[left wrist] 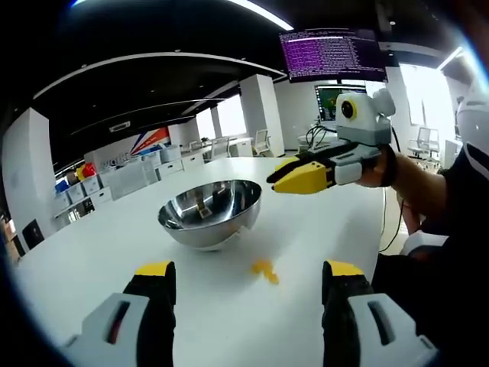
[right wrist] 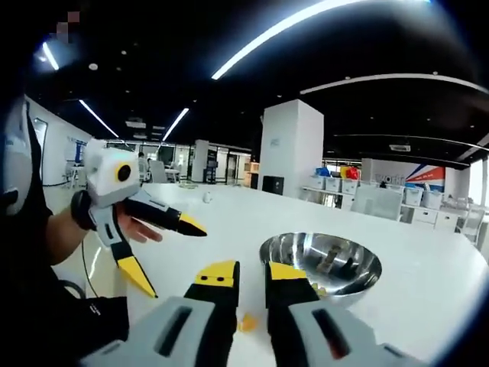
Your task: Pick up the QQ candy scattered on the table and place it into the stainless steel bowl on the table
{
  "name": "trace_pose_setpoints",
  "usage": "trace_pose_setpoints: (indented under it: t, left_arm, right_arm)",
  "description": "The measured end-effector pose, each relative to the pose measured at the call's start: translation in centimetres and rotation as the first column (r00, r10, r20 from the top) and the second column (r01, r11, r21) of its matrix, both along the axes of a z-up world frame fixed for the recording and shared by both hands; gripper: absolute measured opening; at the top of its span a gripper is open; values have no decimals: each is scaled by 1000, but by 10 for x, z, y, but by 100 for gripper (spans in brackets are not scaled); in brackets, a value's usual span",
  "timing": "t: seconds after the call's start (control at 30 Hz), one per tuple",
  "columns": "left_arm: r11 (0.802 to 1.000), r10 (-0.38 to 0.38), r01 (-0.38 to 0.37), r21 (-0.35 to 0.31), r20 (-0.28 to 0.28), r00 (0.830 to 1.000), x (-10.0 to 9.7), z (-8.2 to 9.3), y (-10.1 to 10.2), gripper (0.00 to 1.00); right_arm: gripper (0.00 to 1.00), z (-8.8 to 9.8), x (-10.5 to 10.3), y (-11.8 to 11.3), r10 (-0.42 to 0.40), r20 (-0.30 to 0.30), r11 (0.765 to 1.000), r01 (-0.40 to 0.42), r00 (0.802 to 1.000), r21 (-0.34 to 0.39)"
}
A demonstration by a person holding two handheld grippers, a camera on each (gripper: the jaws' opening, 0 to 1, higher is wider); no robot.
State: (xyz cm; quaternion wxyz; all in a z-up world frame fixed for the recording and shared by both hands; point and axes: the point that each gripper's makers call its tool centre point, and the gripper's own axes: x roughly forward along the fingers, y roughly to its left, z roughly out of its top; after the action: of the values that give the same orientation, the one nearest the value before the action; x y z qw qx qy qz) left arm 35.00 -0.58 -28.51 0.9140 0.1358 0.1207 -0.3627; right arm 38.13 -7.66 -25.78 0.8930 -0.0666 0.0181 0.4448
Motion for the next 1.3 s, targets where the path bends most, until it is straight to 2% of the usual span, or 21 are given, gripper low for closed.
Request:
trace_pose_setpoints:
  t: [0.17,0.3,0.5,1.0,1.17,1.3]
  left_arm:
    - [1000,0,0,-3,0,1000,0,0,0,78]
    - [1000,2,-2,-3,0,1000,-1,-1,0,78]
    - [1000,4,-4,-7,-1,1000,-2,-1,2,78]
    - [1000,16,-16,-3,8,1000,1,2,5,78]
    - [1000,19,-19,-2,4,1000,-1,0,7,78]
    - [1000,15,-15,-5,5,1000,-2,0,6,78]
  right_arm:
    - [12,-21,0,2,-3,-15,1000,2,1000,-27]
    - [12,-35,0,6,1,-53,1000,-2,999,-19]
    - [12,-60,-3,11,8,-102,999,-13,995,-46]
    - [12,-85,-5,4,-18,-145,996,6,989,-84]
    - [12,-87,-8,11,-4,-145,996,-8,989,-84]
    - [11,-96,-13,23,20,-171,994,-38,985,-100]
